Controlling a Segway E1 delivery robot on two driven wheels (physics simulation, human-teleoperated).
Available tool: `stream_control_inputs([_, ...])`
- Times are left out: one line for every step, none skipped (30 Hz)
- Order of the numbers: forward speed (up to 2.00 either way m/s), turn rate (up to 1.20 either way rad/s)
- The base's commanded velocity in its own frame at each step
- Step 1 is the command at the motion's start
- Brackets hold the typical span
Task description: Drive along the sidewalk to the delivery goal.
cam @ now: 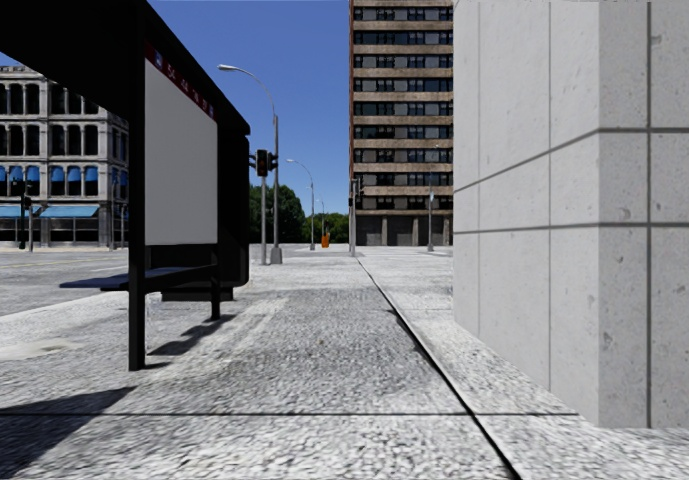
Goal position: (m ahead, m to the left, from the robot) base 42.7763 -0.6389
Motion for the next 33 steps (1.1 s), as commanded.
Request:
stream_control_inputs([2.00, 0.00])
stream_control_inputs([2.00, 0.00])
stream_control_inputs([2.00, 0.00])
stream_control_inputs([2.00, 0.00])
stream_control_inputs([2.00, 0.00])
stream_control_inputs([2.00, 0.00])
stream_control_inputs([2.00, 0.00])
stream_control_inputs([2.00, 0.00])
stream_control_inputs([2.00, 0.00])
stream_control_inputs([2.00, 0.00])
stream_control_inputs([2.00, 0.00])
stream_control_inputs([2.00, 0.00])
stream_control_inputs([2.00, 0.00])
stream_control_inputs([2.00, 0.00])
stream_control_inputs([2.00, 0.00])
stream_control_inputs([2.00, 0.00])
stream_control_inputs([2.00, 0.00])
stream_control_inputs([2.00, 0.00])
stream_control_inputs([2.00, 0.00])
stream_control_inputs([2.00, 0.00])
stream_control_inputs([2.00, 0.00])
stream_control_inputs([2.00, 0.00])
stream_control_inputs([2.00, 0.00])
stream_control_inputs([2.00, 0.00])
stream_control_inputs([2.00, 0.00])
stream_control_inputs([2.00, 0.00])
stream_control_inputs([2.00, 0.00])
stream_control_inputs([2.00, 0.00])
stream_control_inputs([2.00, 0.00])
stream_control_inputs([2.00, 0.00])
stream_control_inputs([2.00, 0.00])
stream_control_inputs([2.00, 0.00])
stream_control_inputs([2.00, 0.00])
